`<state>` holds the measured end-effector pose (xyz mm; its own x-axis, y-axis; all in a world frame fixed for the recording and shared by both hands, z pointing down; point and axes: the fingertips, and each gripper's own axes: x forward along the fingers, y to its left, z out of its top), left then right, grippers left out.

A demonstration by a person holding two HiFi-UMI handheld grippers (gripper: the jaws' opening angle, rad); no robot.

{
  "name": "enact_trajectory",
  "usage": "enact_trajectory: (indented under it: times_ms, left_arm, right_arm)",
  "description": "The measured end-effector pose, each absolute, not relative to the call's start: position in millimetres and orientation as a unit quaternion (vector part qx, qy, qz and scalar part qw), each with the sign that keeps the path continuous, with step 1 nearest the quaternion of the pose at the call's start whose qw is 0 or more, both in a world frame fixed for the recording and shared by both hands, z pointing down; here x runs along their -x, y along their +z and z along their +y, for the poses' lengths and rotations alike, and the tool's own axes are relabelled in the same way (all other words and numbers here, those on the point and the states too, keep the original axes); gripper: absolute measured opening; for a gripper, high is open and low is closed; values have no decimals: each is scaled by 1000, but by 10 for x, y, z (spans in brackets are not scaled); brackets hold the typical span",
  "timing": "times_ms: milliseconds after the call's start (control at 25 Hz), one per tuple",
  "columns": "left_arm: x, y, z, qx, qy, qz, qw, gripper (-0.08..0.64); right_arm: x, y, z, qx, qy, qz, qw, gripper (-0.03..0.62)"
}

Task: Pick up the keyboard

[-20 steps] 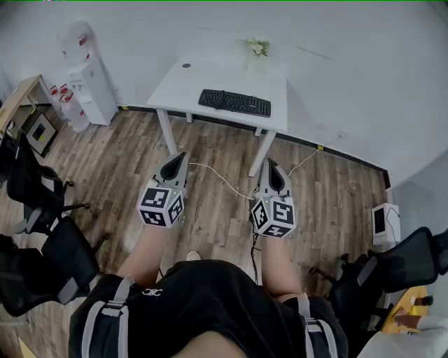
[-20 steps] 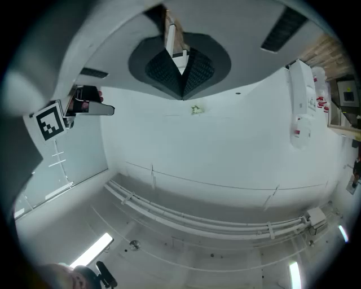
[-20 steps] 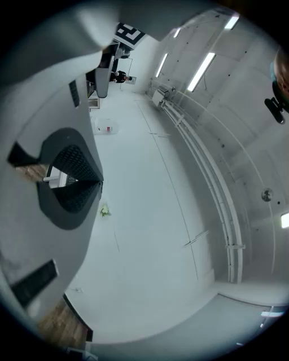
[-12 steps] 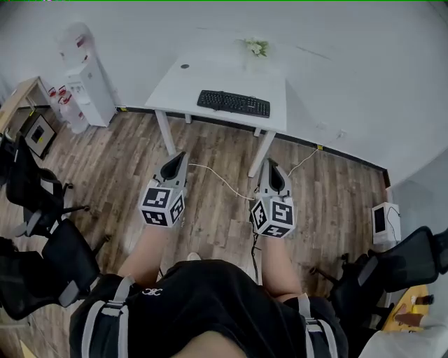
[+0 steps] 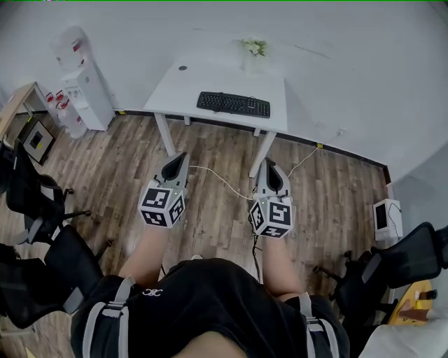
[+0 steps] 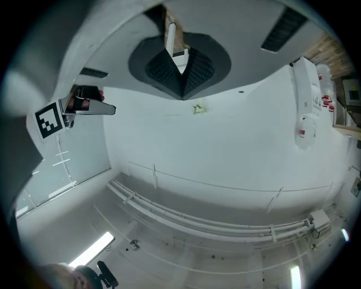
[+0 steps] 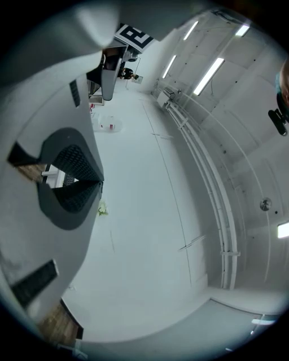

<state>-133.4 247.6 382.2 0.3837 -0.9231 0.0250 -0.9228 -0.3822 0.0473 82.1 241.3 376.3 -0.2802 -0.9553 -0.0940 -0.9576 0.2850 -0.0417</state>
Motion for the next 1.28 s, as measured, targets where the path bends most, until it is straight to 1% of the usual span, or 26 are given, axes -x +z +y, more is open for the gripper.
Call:
enact_trajectory:
  times_ms: [600, 1000, 1120, 1280]
  left_arm:
    - [1970, 3921, 2188, -834, -8, -551, 23, 0]
    - [1995, 3847, 1947, -840, -24, -541, -2, 0]
    - [1945, 3815, 1788, -840, -25, -542, -17, 0]
    - [1910, 3899, 1413, -837, -19, -547, -18, 0]
  right_arm:
    - [-232, 3860, 2242, 607, 29, 793, 33, 3]
    - [-345, 3851, 1974, 623, 38, 780, 52, 3]
    - [-440, 3874, 1774, 626, 40, 777, 58, 3]
    - [-535, 3999, 1355, 620, 24, 781, 67, 3]
